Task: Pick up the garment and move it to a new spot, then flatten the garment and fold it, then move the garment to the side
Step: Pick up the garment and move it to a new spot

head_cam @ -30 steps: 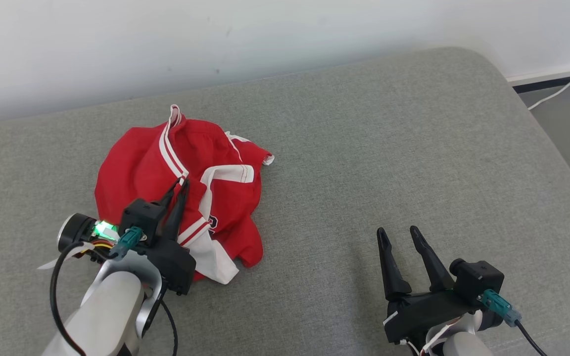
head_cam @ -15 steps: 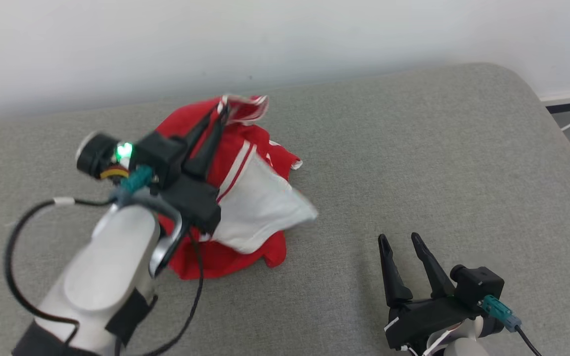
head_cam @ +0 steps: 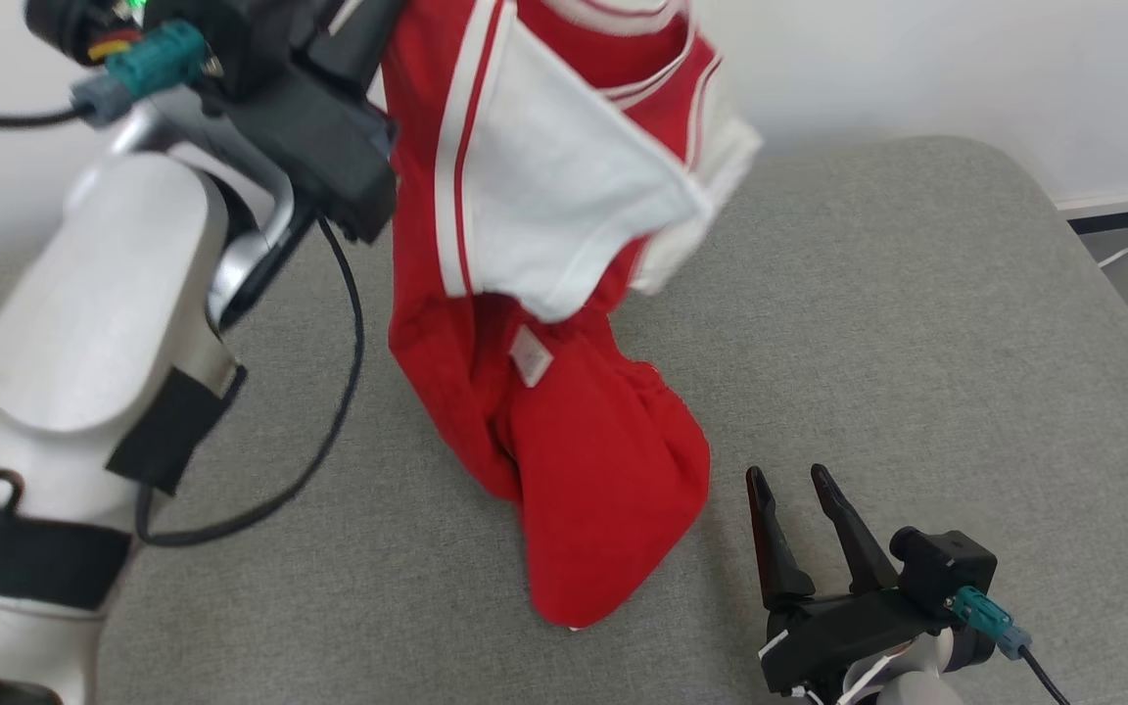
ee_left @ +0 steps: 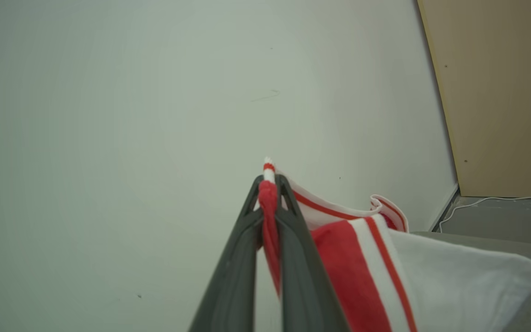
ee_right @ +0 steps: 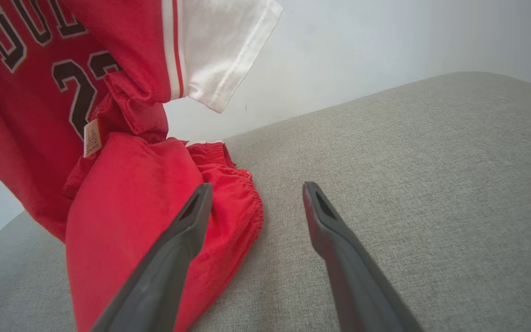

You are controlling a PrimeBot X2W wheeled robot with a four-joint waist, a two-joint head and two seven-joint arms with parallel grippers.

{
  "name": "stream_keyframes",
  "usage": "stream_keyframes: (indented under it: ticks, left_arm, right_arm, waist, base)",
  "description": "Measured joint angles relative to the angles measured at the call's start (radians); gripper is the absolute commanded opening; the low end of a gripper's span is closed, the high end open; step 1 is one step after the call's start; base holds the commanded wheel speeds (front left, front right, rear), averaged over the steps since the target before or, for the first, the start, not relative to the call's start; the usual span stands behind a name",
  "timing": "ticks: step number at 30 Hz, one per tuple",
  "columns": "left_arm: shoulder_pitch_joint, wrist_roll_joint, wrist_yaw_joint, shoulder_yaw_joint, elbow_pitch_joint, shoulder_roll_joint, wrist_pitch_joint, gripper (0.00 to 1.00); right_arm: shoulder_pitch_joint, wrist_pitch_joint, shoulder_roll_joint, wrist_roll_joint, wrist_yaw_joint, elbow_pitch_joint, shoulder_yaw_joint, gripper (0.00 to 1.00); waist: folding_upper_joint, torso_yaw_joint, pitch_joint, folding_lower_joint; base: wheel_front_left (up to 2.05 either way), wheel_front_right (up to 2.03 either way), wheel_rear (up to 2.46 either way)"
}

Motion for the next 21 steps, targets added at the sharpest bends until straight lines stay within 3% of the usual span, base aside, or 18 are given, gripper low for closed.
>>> stream_keyframes:
  ticks: [7,16,21]
  left_arm:
    - [-0.157,-0.018,-0.017,0.012,0.057,0.017,0.011,0.0]
    - [-0.317,-0.013,-0.026,0.014,0.148,0.081,-0.011,0.0]
    - [-0.352,-0.028,-0.031,0.014,0.172,0.086,-0.027,0.0]
  right_arm:
    - [0.001,0.0,0.0,0.004,0.0,0.003,-0.002,1.0]
    - [0.005,0.0,0.0,0.003,0.0,0.008,-0.006,1.0]
    - [0.006,0.0,0.0,-0.003,0.0,0.012,-0.011,1.0]
  waist:
    - [0.0,-0.014,0.004,0.0]
    - [0.0,-0.018,-0.003,0.0]
    - [0.0,-0.002,-0.008,0.0]
  base:
    - [0.0,0.0,0.0]
    - [0.0,0.0,0.0]
    - [0.0,0.0,0.0]
